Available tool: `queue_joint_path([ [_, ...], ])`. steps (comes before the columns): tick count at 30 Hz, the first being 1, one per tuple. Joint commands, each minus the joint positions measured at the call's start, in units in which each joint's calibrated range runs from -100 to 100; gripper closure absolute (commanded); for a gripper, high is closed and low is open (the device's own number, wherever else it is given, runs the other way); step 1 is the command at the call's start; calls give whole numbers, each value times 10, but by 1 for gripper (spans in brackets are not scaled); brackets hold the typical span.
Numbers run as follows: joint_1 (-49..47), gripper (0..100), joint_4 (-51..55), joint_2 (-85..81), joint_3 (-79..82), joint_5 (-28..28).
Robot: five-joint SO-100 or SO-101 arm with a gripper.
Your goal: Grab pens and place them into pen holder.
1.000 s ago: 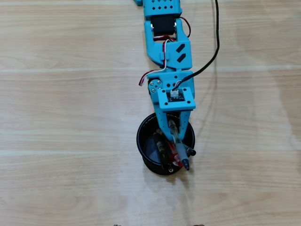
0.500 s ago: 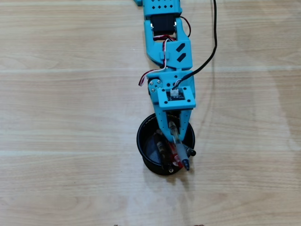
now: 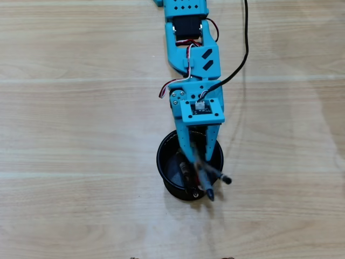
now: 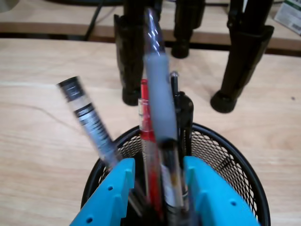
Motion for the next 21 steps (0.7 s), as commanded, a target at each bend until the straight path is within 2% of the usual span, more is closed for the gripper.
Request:
queue_joint_path([
  [1,4,79,3,-15,-5,-17],
  [8,5,79,-5,-29,-22,-23],
  [11,4,79,0,-75,-29,28],
  [15,1,79,15,-167,-18,132],
  [17,0,79,85,-221,5,177],
  [21,3,82,342,-354,33,246],
])
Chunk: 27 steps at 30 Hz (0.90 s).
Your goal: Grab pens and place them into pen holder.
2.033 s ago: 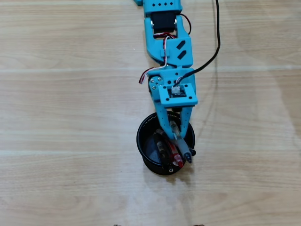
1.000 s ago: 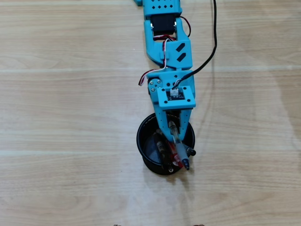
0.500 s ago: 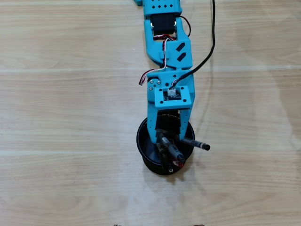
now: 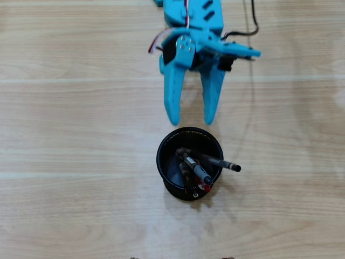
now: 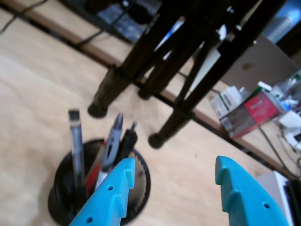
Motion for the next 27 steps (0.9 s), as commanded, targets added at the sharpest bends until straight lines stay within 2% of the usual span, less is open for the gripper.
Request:
queue_joint_path([
  [1,7,83,278,-170,15,82],
  [5,32,84,414,-308,90,215],
  [9,67,84,456,-453,253,287],
  [12,87,84,463,-552,412,311],
  [16,87,83,481,-689,612,315],
  [20,62,84,548,-842,771,315],
  [23,50,84,661,-905,767,316],
  [27,31,84,635,-864,758,339],
])
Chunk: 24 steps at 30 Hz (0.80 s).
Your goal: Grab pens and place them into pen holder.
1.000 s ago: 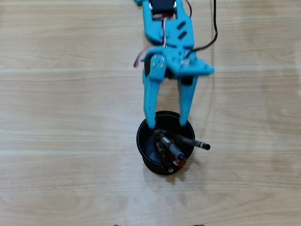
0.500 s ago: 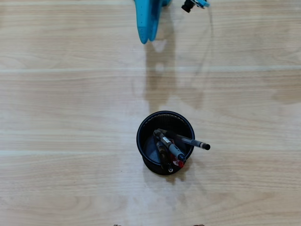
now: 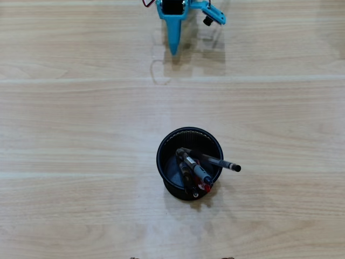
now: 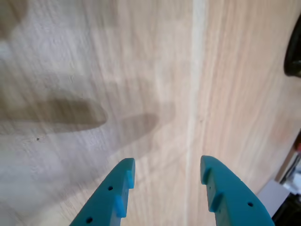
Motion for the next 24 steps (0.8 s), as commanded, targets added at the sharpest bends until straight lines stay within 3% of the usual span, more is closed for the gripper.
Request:
queue_joint_path([
  [1,-20,84,12,20,-4,21],
  [24,-36,84,13,-14,2,23],
])
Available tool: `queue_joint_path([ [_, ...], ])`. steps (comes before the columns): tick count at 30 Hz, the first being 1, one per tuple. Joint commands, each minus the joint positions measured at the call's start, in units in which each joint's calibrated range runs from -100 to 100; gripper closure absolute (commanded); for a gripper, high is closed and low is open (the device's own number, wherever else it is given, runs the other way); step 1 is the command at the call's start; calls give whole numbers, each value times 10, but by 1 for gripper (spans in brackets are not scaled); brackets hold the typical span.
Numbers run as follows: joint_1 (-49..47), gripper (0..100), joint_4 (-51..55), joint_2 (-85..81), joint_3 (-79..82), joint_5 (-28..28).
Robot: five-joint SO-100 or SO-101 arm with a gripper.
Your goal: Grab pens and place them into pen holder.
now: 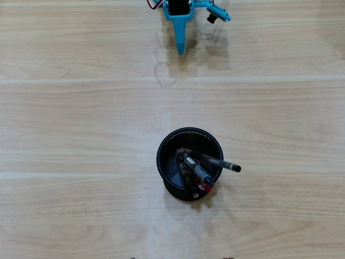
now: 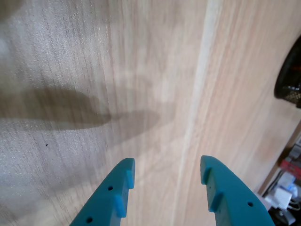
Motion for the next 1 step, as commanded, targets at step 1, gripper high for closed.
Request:
queue_joint_path([
  [1,-1,84,11,-3,1,3],
])
